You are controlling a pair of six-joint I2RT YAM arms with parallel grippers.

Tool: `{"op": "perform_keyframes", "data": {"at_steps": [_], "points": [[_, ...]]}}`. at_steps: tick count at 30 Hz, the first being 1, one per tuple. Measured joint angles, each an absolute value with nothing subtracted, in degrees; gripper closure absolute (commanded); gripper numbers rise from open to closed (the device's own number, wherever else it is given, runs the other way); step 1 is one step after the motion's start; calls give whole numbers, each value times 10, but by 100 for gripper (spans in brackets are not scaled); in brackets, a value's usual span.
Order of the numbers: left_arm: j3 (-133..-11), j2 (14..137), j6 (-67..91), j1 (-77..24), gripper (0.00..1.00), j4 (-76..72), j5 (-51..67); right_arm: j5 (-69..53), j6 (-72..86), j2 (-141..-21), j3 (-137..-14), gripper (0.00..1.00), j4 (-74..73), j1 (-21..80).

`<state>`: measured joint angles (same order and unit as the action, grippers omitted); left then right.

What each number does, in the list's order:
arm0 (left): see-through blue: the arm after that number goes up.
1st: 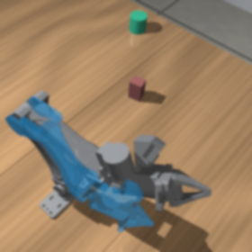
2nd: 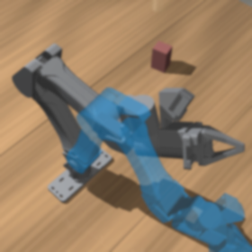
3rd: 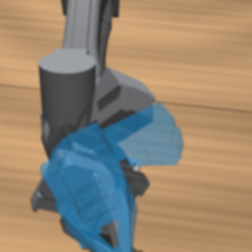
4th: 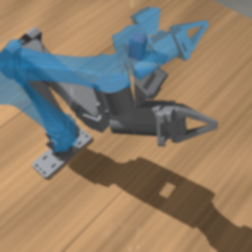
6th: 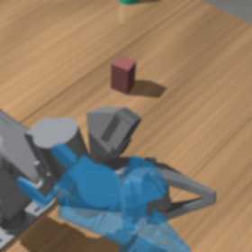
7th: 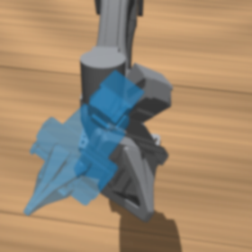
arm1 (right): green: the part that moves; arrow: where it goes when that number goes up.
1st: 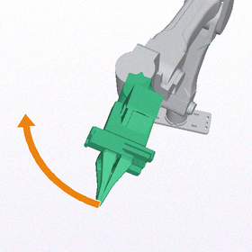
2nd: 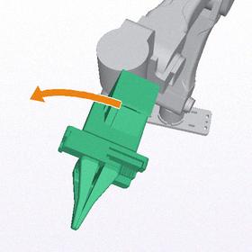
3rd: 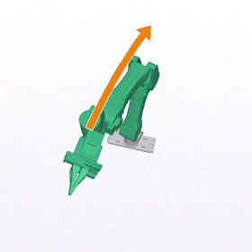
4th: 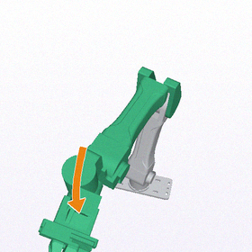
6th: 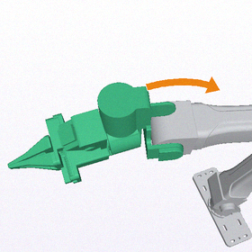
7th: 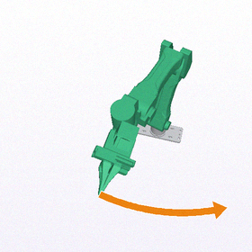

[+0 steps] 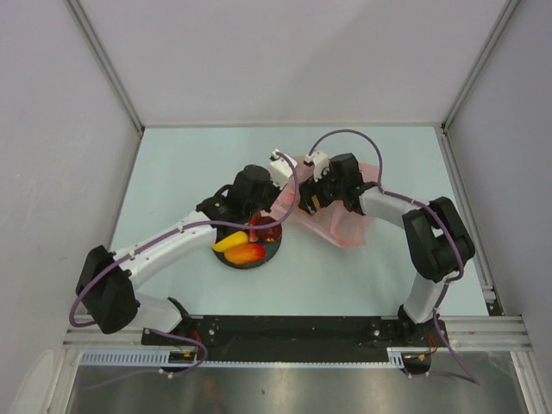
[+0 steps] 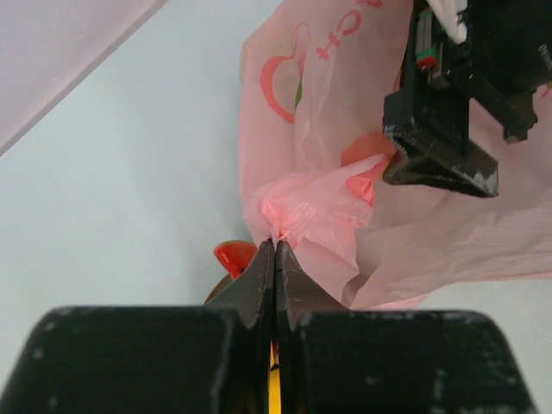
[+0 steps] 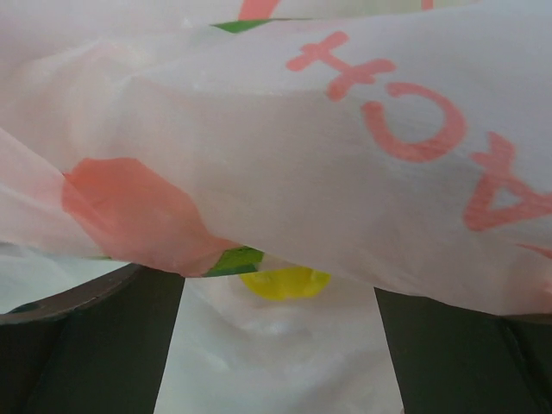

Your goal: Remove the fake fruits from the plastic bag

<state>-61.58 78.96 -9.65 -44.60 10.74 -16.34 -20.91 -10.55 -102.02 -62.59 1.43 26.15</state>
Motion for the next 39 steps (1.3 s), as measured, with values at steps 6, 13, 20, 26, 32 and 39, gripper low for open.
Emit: {"op": "perform_keyframes", "data": {"at_steps": [6, 13, 20, 26, 32, 39], "points": [[-616, 790, -96, -446, 100, 103, -163, -186, -121, -1068, -648, 9, 29, 286], [-616, 790, -96, -446, 100, 103, -163, -133, -129, -1112, -663, 30, 19, 298], [-620, 795, -96, -445, 100, 101, -163, -120, -130, -1111, -694, 61, -27, 286], [-648, 822, -97, -444, 100, 85, -161, -174, -138, -1038, -698, 62, -116, 234], [-709, 870, -95, -434, 100, 74, -157, -269, -177, -876, -700, 61, -213, 180], [-785, 913, -87, -424, 17, 81, -134, -336, -232, -771, -704, 58, -297, 212]]}}
